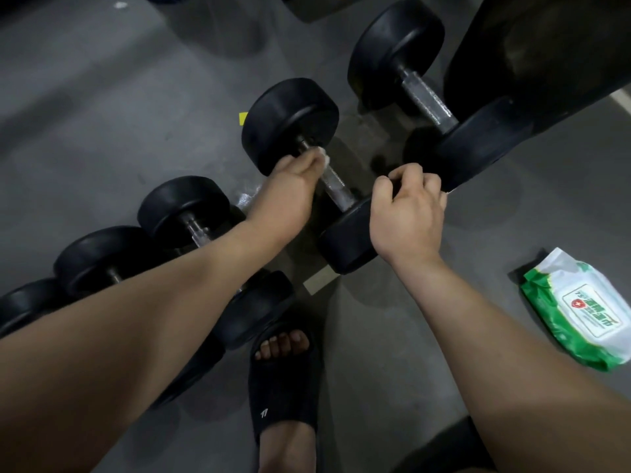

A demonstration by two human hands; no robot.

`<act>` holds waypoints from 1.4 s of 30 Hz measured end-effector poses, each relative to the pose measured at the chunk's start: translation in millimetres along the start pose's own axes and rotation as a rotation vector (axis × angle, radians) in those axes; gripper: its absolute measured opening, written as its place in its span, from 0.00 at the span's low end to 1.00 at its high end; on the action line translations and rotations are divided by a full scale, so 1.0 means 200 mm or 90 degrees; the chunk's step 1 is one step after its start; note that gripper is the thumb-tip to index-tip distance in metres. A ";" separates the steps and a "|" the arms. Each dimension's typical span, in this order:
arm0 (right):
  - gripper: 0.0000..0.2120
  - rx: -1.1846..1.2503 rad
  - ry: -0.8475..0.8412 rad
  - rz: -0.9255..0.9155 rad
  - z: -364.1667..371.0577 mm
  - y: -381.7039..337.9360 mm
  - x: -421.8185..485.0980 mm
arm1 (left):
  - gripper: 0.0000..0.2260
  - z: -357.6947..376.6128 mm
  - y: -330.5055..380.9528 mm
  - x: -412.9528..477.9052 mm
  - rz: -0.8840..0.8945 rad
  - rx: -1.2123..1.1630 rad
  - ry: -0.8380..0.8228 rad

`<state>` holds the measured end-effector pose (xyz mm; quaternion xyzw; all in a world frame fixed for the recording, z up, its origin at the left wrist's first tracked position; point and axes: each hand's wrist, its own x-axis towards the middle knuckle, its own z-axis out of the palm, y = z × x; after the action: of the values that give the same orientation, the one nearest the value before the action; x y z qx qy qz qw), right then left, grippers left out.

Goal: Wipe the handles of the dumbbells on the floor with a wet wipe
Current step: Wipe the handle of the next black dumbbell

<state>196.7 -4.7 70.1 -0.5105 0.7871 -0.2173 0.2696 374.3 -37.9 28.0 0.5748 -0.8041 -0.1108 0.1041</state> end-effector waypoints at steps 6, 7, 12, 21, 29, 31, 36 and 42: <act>0.15 -0.001 0.007 -0.006 0.01 0.01 0.00 | 0.20 -0.01 0.01 -0.01 -0.018 -0.077 0.012; 0.15 -0.002 0.007 -0.006 0.01 0.01 0.00 | 0.22 -0.03 0.01 0.02 -0.070 -0.080 0.002; 0.14 0.005 0.012 -0.005 0.00 0.01 0.00 | 0.22 0.00 0.04 0.02 0.043 -0.021 -0.066; 0.14 0.010 0.010 -0.004 0.00 0.01 0.00 | 0.20 -0.06 0.04 0.07 0.070 0.065 -0.076; 0.14 0.015 0.014 -0.005 0.00 0.01 0.00 | 0.23 -0.07 -0.03 0.11 0.076 0.044 -0.090; 0.14 0.014 0.015 -0.008 0.00 0.01 -0.01 | 0.25 -0.07 -0.02 0.14 0.060 0.053 -0.102; 0.14 0.013 0.015 -0.005 0.00 0.01 0.00 | 0.17 -0.07 0.07 0.05 0.255 -0.049 -0.142; 0.14 0.017 0.019 -0.008 0.00 0.01 -0.01 | 0.25 -0.08 0.00 0.13 -0.068 0.044 -0.110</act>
<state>195.6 -2.6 68.9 -0.5083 0.7849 -0.2374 0.2632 370.4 -64.1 44.2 0.6086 -0.7814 -0.1377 0.0083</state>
